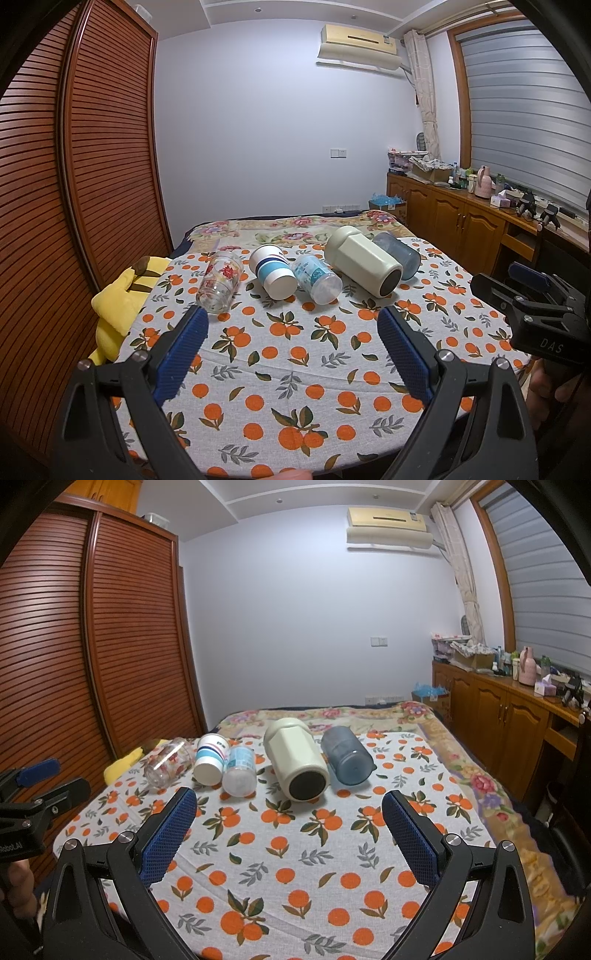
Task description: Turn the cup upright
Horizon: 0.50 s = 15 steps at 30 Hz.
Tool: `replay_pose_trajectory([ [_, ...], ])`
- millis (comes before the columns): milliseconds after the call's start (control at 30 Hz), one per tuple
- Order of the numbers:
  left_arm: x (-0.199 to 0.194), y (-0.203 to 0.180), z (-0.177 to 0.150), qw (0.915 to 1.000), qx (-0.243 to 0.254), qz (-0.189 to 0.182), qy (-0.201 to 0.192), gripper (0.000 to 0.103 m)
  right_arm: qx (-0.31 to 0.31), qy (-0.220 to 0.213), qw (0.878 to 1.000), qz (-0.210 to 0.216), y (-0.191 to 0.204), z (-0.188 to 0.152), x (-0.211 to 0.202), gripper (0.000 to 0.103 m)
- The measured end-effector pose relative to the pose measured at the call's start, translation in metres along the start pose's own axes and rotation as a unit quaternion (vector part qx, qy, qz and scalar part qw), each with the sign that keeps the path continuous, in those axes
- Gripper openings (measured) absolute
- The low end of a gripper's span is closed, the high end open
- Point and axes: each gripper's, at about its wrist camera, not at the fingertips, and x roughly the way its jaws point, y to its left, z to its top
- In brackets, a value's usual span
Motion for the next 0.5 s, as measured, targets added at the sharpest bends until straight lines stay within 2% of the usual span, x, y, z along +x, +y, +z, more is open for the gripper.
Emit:
replay_pose_trajectory([
  [500, 0.0001, -0.0046, 0.0010, 1.0000, -0.001, 0.000, 0.009, 0.094, 0.001, 0.005, 1.000, 0.000, 0.0000, -0.0001, 0.0010, 0.102],
])
